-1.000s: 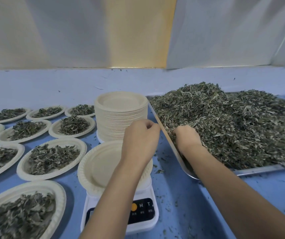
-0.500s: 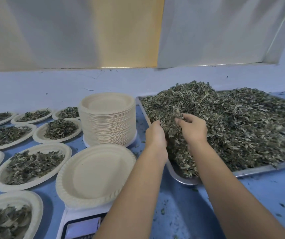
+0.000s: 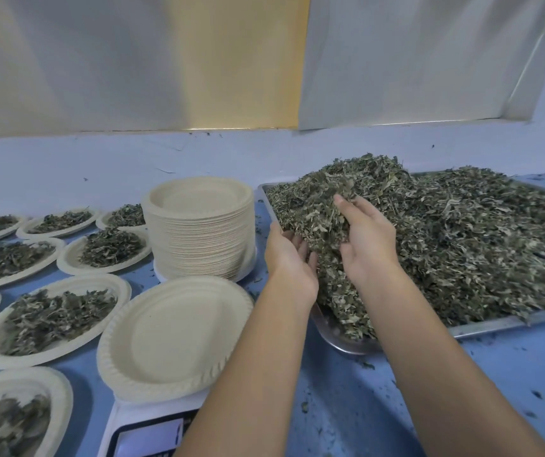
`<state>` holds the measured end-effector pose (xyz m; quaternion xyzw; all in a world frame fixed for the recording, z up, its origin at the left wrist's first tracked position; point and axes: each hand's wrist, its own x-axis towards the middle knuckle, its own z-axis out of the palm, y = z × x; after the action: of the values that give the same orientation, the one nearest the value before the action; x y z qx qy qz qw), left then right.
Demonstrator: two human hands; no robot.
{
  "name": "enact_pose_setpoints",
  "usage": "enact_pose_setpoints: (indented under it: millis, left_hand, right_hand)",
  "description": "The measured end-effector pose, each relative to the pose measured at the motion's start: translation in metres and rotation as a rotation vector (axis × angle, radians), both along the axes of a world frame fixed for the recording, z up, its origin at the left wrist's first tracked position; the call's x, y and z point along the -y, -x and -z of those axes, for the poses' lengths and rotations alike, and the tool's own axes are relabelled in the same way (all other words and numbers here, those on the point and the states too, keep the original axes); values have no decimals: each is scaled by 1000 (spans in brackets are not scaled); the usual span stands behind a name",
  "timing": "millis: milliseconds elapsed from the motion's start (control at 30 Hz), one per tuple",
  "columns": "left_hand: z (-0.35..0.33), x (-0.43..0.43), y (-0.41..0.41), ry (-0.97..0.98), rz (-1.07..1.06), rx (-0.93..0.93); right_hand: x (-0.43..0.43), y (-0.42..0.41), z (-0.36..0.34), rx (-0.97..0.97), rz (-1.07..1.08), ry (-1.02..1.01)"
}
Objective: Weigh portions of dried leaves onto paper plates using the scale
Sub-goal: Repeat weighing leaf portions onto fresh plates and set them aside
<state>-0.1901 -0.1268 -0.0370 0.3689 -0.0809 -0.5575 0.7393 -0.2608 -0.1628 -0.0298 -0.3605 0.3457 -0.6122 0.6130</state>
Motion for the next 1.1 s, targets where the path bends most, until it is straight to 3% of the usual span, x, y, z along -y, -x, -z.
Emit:
enact_pose_setpoints:
  millis: [267, 633, 800, 1100]
  left_hand:
    - [-25, -31, -32, 123, 30, -78]
    - [-25, -106, -112, 112, -106, -23]
    - [-16, -120, -135, 60, -125, 6]
    - [-10, -117, -140, -43, -56, 223]
  right_hand:
    - [-30, -30, -32, 120, -198, 34]
    - [-74, -90, -28, 40, -629, 139]
    - [-83, -98, -18, -153, -756, 255]
    - [-93, -94, -13, -445, -812, 350]
